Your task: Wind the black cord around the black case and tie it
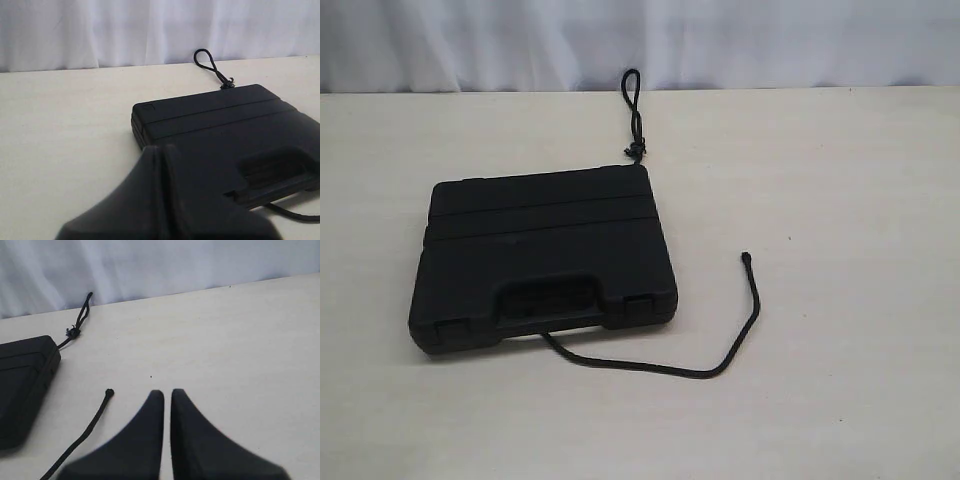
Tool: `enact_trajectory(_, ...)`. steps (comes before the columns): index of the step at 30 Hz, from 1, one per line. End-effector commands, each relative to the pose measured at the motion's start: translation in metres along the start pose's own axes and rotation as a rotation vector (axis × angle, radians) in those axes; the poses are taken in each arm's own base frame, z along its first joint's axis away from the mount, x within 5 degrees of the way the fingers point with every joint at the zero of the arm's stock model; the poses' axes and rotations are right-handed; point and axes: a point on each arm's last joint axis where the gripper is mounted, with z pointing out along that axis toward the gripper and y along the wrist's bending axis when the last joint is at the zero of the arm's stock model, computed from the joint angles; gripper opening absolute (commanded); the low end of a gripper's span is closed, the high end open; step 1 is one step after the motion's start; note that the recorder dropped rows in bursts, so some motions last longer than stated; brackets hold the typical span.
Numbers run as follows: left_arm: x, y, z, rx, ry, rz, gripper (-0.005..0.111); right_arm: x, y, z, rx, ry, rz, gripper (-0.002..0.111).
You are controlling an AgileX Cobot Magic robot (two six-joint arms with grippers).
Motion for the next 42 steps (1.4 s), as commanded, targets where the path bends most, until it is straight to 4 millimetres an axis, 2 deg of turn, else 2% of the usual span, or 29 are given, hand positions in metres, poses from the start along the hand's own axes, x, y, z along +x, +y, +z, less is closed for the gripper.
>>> enact_trajectory(1, 0.000, 0.000, 0.000, -0.003, -0.010, -0.008, 0.000, 0.000, 0.000, 0.000, 0.003, -0.005, -0.013, 0.005)
enact_trajectory(7, -0.008, 0.000, 0.000, 0.000, -0.097, -0.002, 0.000, -0.007, 0.000, -0.001, -0.001, -0.084, -0.058, 0.005)
enact_trajectory(12, -0.032, -0.001, -0.006, 0.027, -0.368, -0.106, 0.000, -0.026, 0.006, -0.004, -0.060, -0.295, -0.027, 0.005)
enact_trajectory(16, -0.048, 0.003, -0.014, 0.033, -0.563, -0.230, 0.000, -0.040, 0.008, -0.010, -0.113, -0.460, 0.098, 0.005)
enact_trajectory(20, -0.056, 0.005, -0.020, 0.041, -0.676, -0.274, 0.000, -0.040, 0.006, -0.010, -0.129, -0.447, 0.253, 0.005)
enact_trajectory(22, -0.061, 0.005, -0.024, 0.069, -0.743, -0.340, 0.000, -0.039, 0.006, -0.009, -0.130, -0.433, 0.276, 0.005)
enact_trajectory(24, -0.065, 0.003, -0.028, 0.104, -0.797, -0.332, 0.000, -0.039, 0.006, -0.009, -0.130, -0.433, 0.276, 0.005)
enact_trajectory(26, -0.073, -0.002, -0.036, 0.164, -0.907, -0.285, 0.000, -0.039, 0.006, -0.009, -0.130, -0.433, 0.276, 0.005)
enact_trajectory(30, -0.094, -0.012, -0.070, 0.310, -1.264, -0.199, 0.000, -0.038, 0.006, -0.009, -0.130, -0.428, 0.276, 0.005)
enact_trajectory(32, -0.106, -0.014, -0.083, 0.334, -1.355, -0.179, 0.000, -0.038, 0.006, -0.009, -0.129, -0.426, 0.276, 0.005)
enact_trajectory(34, -0.123, -0.016, -0.089, 0.330, -1.355, -0.170, 0.000, -0.038, 0.006, -0.009, -0.129, -0.426, 0.276, 0.005)
enact_trajectory(36, -0.140, -0.019, -0.085, 0.285, -1.274, -0.122, 0.000, -0.038, 0.006, -0.009, -0.129, -0.426, 0.276, 0.005)
enact_trajectory(40, -0.174, -0.028, -0.057, 0.186, -0.936, 0.081, 0.000, -0.038, 0.006, -0.009, -0.129, -0.426, 0.276, 0.005)
enact_trajectory(42, -0.188, -0.030, -0.037, 0.162, -0.761, 0.109, 0.000, -0.038, 0.006, -0.009, -0.129, -0.426, 0.276, 0.005)
